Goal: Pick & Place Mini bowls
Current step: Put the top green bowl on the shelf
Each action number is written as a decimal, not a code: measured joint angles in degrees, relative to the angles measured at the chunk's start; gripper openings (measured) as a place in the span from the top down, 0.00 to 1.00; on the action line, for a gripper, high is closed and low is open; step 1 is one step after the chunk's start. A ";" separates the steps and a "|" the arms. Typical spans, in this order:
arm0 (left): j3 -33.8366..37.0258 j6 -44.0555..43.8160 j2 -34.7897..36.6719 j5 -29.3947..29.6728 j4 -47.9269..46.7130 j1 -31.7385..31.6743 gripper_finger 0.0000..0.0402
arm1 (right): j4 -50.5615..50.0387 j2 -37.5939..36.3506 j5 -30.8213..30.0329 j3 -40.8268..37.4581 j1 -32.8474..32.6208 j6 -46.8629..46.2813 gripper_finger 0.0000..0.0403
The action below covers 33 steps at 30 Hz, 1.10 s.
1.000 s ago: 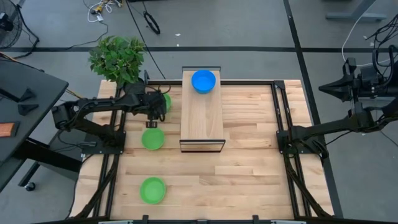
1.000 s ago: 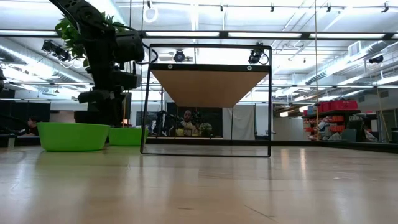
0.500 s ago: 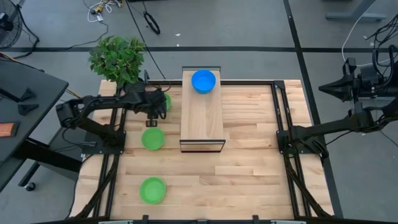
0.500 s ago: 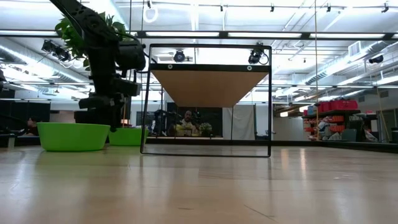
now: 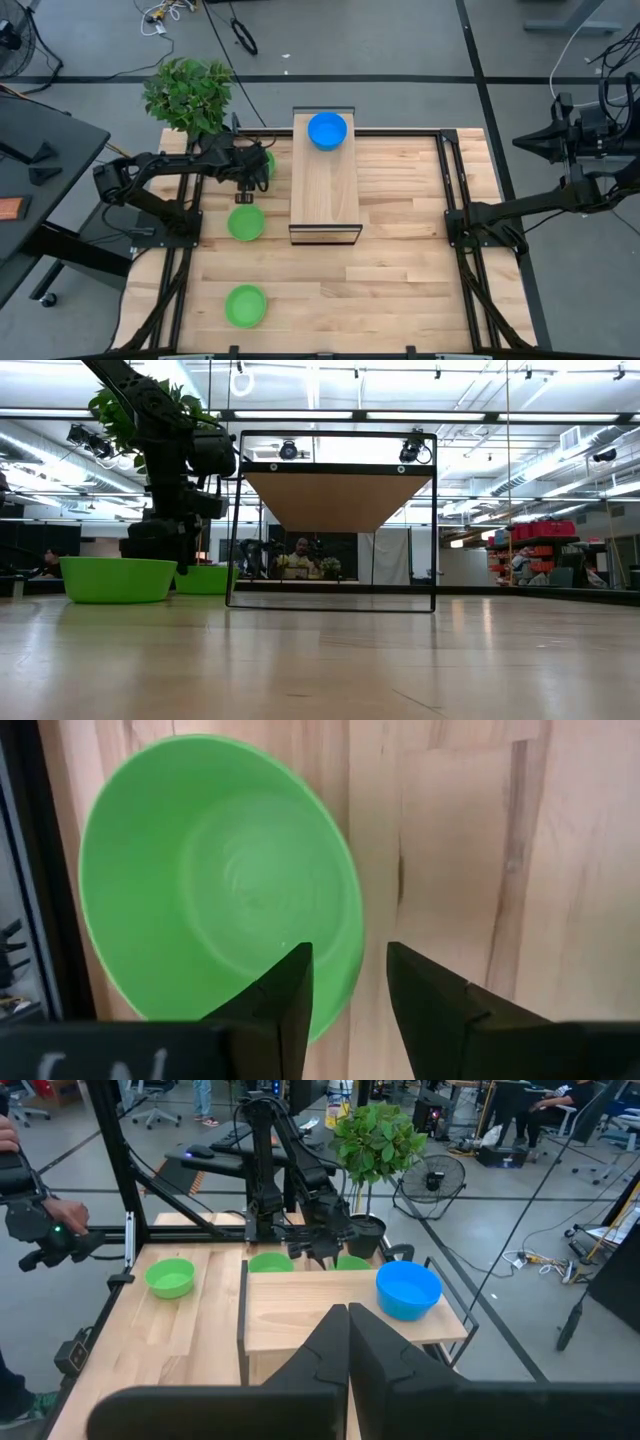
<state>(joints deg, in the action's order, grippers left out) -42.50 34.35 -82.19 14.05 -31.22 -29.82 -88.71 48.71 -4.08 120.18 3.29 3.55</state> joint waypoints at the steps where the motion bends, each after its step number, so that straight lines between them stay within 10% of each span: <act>1: 0.00 -0.02 0.00 0.34 0.02 0.00 0.68 | 0.00 0.00 0.00 0.00 -0.02 0.00 0.98; 20: 0.00 -0.62 0.00 -0.80 -0.43 -0.02 0.98 | 0.00 0.00 0.00 0.00 0.00 0.00 0.98; 33: -0.08 0.32 0.04 2.16 -2.70 0.84 0.99 | 0.00 -0.01 0.00 0.00 -0.02 0.00 0.98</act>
<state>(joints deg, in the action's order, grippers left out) -42.58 34.67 -82.15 16.21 -33.93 -28.98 -88.71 48.70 -4.08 120.18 3.27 3.55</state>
